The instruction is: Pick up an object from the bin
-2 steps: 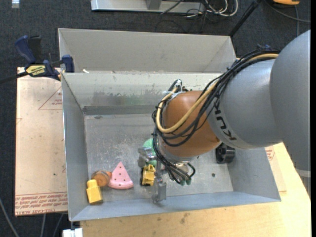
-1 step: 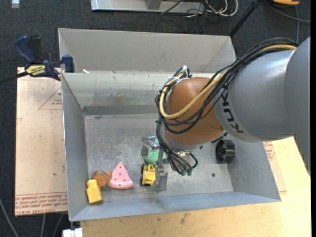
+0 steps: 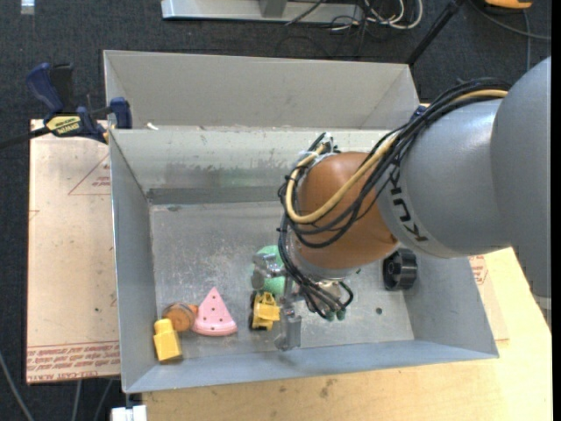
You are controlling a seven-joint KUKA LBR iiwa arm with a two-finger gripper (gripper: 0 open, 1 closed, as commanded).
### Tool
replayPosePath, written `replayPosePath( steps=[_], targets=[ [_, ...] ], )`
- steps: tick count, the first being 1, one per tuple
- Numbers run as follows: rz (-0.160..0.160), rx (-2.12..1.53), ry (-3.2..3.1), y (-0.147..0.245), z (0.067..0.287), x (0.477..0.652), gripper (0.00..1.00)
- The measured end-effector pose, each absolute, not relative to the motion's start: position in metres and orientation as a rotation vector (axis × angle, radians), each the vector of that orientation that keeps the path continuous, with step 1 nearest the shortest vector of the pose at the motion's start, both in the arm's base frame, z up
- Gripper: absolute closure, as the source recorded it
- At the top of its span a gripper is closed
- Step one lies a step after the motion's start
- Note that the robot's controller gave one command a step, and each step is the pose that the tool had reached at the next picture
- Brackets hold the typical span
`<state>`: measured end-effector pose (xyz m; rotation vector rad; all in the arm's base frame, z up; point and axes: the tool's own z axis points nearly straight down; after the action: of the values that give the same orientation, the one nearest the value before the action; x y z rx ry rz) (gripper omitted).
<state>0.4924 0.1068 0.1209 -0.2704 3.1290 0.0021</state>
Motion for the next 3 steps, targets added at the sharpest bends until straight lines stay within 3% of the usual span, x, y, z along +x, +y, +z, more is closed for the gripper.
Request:
replayPosePath(
  steps=[1, 2, 3],
  targets=[
    [0.003, -0.734, 3.05, 0.087, 0.089, 0.491, 0.0],
    [0.005, -0.82, 3.018, 0.076, 0.066, 0.495, 0.0],
    [0.003, -0.823, 3.017, 0.078, 0.066, 0.495, 0.0]
  ],
)
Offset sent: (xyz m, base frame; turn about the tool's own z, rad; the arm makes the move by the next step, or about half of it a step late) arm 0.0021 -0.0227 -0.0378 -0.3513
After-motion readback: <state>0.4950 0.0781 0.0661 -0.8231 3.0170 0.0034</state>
